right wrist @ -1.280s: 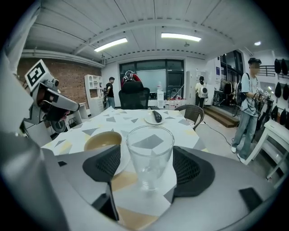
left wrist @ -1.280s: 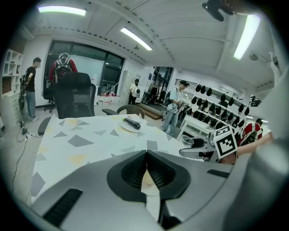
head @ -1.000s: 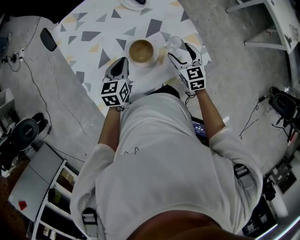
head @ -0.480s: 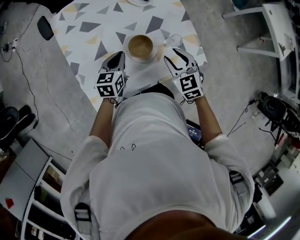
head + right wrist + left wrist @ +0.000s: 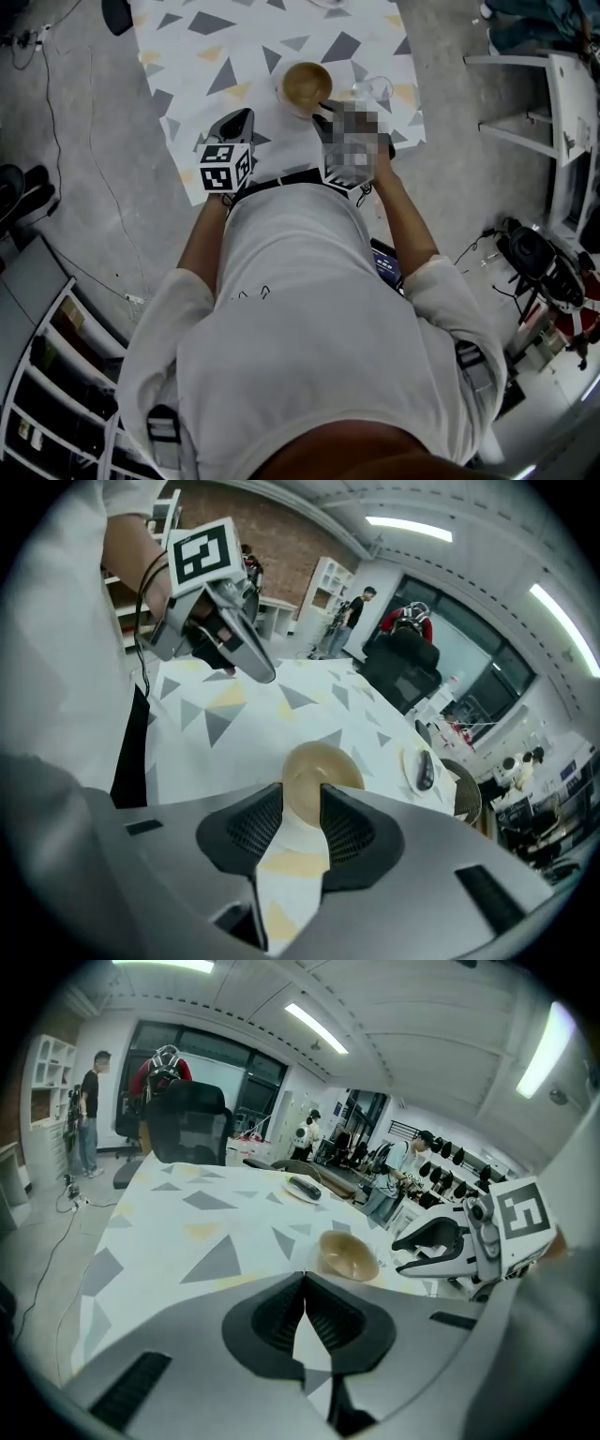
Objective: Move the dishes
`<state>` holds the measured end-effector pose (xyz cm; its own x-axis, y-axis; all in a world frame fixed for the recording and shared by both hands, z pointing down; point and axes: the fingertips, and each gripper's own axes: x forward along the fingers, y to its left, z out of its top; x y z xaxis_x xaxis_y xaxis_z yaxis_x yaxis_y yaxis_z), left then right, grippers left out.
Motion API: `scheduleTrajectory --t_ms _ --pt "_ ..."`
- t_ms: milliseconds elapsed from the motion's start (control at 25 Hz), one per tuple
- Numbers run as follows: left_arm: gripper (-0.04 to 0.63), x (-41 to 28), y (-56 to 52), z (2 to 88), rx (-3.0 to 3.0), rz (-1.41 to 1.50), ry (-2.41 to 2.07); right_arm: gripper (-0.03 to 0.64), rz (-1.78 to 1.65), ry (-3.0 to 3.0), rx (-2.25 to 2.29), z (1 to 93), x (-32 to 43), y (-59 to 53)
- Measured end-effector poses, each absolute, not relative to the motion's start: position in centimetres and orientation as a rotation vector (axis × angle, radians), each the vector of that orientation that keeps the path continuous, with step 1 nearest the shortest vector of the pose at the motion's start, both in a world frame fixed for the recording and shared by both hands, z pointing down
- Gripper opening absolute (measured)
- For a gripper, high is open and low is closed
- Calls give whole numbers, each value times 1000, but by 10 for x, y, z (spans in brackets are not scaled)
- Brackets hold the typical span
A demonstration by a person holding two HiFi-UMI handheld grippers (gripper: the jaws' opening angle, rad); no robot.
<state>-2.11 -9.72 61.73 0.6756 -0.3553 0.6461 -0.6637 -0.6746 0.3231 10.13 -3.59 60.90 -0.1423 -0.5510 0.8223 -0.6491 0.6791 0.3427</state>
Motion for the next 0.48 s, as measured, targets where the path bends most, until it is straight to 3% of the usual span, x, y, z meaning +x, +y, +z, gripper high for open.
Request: scheduleTrajectory --t_ms 480 --pt "20 -72 -83 621 2202 692 -954 123 12 -1666 634 672 85 -44"
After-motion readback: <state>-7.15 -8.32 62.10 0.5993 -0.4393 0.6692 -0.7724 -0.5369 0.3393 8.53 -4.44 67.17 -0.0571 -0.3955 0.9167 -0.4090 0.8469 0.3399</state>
